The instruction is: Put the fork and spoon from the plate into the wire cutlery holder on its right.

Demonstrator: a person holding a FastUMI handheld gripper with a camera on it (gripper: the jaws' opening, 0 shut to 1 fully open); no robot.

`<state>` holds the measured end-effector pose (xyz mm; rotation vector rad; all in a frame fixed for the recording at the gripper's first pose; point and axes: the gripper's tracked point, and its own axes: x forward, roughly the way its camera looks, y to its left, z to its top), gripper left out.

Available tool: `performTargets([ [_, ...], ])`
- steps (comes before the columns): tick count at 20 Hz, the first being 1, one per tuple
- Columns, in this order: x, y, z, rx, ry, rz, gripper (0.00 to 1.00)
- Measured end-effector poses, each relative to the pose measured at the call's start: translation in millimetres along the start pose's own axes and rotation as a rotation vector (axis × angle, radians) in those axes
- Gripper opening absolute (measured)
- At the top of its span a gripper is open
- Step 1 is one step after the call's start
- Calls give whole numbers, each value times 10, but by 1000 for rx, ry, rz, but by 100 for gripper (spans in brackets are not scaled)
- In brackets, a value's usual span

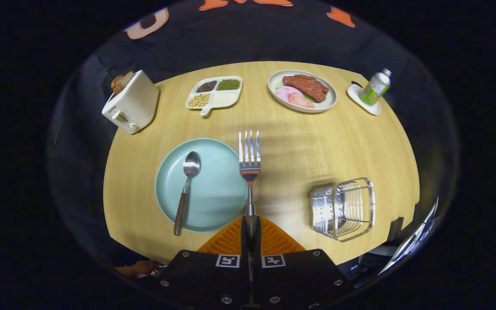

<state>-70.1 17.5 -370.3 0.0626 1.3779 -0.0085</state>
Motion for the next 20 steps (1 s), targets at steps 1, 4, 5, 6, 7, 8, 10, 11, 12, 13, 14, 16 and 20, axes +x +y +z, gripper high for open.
performTargets([
  [1,-63,-175,-82,11,6,-17,4],
  [4,-182,-606,-267,34,30,-58,4],
  [5,-222,-733,-332,37,41,-65,4],
  [6,-247,-829,-369,36,52,-69,4],
  [7,-273,-922,-402,33,56,-72,4],
  [8,-296,-999,-428,23,68,-75,4],
  [10,-318,-1120,-495,1,90,-73,4],
  [11,-320,-1153,-527,-8,105,-65,4],
  [12,-321,-1181,-566,-18,122,-56,4],
  [13,-313,-1209,-614,-34,145,-50,4],
  [14,-302,-1258,-647,-57,167,-46,4],
  [16,-278,-1331,-714,-87,214,-41,4],
  [20,-245,-1418,-744,-146,304,-20,4],
])
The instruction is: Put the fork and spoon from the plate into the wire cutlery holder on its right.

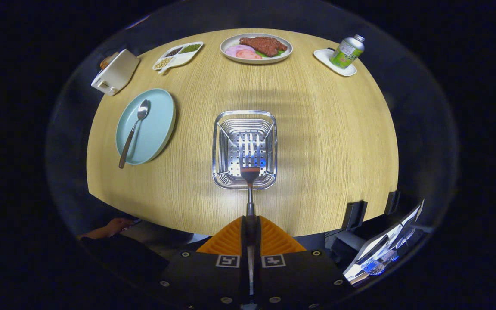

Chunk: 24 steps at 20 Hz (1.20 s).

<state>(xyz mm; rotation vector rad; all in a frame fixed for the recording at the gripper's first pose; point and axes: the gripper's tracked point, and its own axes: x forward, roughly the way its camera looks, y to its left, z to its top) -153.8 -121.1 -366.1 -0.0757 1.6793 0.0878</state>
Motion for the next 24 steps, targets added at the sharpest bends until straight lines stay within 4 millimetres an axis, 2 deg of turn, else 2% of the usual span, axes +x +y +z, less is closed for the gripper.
performTargets([
  [2,10,-51,35,-27,33,-9,4],
  [6,35,-23,70,-19,99,33,4],
  [12,58,-67,216,88,104,62,9],
  [19,-245,-97,509,86,-26,68,17],
  [21,-372,-65,638,73,-91,68,23],
  [23,-495,59,765,71,-154,84,30],
  [24,-527,158,826,81,-183,106,37],
])
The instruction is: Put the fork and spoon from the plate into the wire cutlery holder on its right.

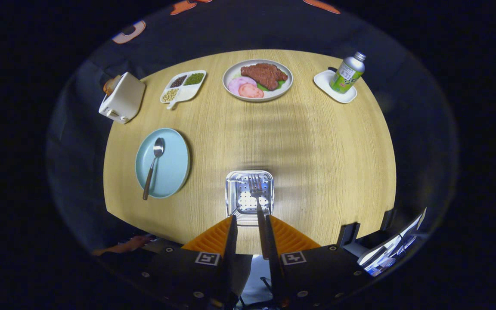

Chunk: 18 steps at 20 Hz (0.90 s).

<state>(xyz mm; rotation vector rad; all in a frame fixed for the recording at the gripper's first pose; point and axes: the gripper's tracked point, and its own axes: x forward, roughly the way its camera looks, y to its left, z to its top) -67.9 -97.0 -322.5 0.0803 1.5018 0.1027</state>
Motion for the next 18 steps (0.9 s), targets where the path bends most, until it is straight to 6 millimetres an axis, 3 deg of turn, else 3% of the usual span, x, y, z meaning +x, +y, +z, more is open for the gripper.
performTargets([
  [1,-59,135,90,10,-40,31,44],
  [4,-135,498,308,34,-151,96,77],
  [6,-101,722,435,59,-218,98,83],
  [14,346,1625,523,60,-241,108,88],
  [18,611,2062,376,32,-173,128,89],
])
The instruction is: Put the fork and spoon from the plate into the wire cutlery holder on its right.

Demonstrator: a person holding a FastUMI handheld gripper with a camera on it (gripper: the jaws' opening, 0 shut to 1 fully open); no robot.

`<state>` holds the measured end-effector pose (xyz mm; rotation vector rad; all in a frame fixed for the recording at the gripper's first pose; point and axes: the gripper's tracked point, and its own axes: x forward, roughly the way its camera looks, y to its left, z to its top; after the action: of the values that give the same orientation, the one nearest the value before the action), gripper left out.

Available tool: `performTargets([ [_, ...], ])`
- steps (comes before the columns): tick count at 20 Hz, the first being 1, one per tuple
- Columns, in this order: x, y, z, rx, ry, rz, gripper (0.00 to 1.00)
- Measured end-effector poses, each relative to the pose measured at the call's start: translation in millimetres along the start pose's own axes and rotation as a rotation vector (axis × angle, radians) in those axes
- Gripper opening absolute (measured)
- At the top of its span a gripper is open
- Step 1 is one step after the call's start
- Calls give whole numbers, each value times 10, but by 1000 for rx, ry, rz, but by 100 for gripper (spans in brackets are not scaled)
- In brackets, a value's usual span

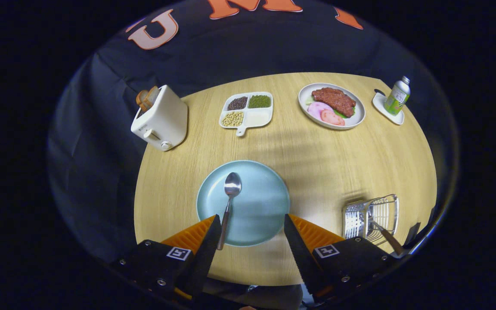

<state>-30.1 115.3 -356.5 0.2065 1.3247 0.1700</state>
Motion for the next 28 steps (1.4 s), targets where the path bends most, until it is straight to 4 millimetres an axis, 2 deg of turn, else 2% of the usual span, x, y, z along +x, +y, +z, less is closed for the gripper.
performTargets([
  [6,428,325,-228,-41,105,-7,89],
  [10,717,422,-312,-43,166,-23,86],
  [15,982,502,-396,-17,262,-31,68],
  [20,1161,406,-509,-13,333,-94,48],
  [23,1201,386,-526,-6,347,-123,37],
  [24,1230,383,-507,9,344,-124,28],
  [25,1228,375,-514,21,347,-129,23],
  [26,1212,374,-504,31,350,-126,13],
  [28,1211,361,-488,27,338,-112,8],
])
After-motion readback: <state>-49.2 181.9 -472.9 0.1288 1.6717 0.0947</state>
